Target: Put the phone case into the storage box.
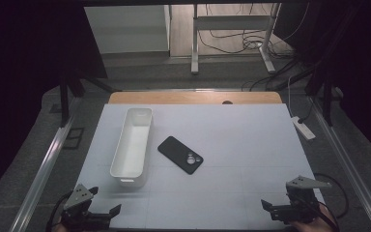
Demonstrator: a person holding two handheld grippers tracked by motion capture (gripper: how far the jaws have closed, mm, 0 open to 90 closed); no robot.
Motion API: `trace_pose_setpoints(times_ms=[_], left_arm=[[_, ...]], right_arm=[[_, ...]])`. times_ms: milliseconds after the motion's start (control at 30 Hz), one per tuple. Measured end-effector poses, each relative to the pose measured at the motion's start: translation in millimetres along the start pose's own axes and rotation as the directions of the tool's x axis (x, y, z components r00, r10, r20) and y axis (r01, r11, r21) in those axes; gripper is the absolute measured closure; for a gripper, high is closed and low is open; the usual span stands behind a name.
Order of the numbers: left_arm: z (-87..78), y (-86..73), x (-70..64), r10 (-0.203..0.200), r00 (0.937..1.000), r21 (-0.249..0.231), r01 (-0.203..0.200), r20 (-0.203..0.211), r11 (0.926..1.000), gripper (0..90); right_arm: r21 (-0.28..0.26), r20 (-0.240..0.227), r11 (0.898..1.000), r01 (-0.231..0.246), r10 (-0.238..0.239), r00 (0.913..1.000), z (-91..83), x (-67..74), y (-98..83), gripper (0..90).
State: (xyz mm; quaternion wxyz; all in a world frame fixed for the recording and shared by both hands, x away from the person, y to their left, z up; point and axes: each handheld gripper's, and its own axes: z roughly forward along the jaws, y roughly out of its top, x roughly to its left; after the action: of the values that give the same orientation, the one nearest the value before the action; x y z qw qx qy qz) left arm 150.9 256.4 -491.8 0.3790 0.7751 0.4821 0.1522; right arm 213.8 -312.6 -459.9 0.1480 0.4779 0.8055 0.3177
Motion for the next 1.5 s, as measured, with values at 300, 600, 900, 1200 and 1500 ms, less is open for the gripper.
trace_pose_setpoints(times_ms=[300,600,900,1200,1500], left_arm=[[0.1,-0.2,-0.3,0.005,1.0,0.001,-0.005,0.0,1.0,0.1],[-0.2,-0.4,-0.1,0.003,1.0,-0.001,-0.003,0.003,1.0,0.0],[0.2,-0.4,-0.5,0.007,1.0,0.003,-0.007,0.0,1.0,0.2],[-0.4,-0.9,-0.6,0.005,1.0,-0.005,-0.005,0.002,1.0,0.2],[-0.2,-0.8,-1.0,0.013,0.9999,-0.001,-0.013,0.0,0.9999,0.3]], right_arm=[[0.008,-0.004,1.0,0.013,-0.013,0.9999,0.7,1.2,0.4,0.0],[0.015,-0.01,1.0,0.017,-0.017,0.9998,1.5,1.8,0.7,0.0],[0.012,-0.017,1.0,0.02,-0.02,0.9996,1.5,1.6,1.1,0.0],[0.017,-0.019,0.999,0.042,-0.042,0.9989,2.9,2.6,3.6,0.0],[0.016,-0.025,0.998,0.054,-0.053,0.9983,4.6,3.1,6.0,0.0]])
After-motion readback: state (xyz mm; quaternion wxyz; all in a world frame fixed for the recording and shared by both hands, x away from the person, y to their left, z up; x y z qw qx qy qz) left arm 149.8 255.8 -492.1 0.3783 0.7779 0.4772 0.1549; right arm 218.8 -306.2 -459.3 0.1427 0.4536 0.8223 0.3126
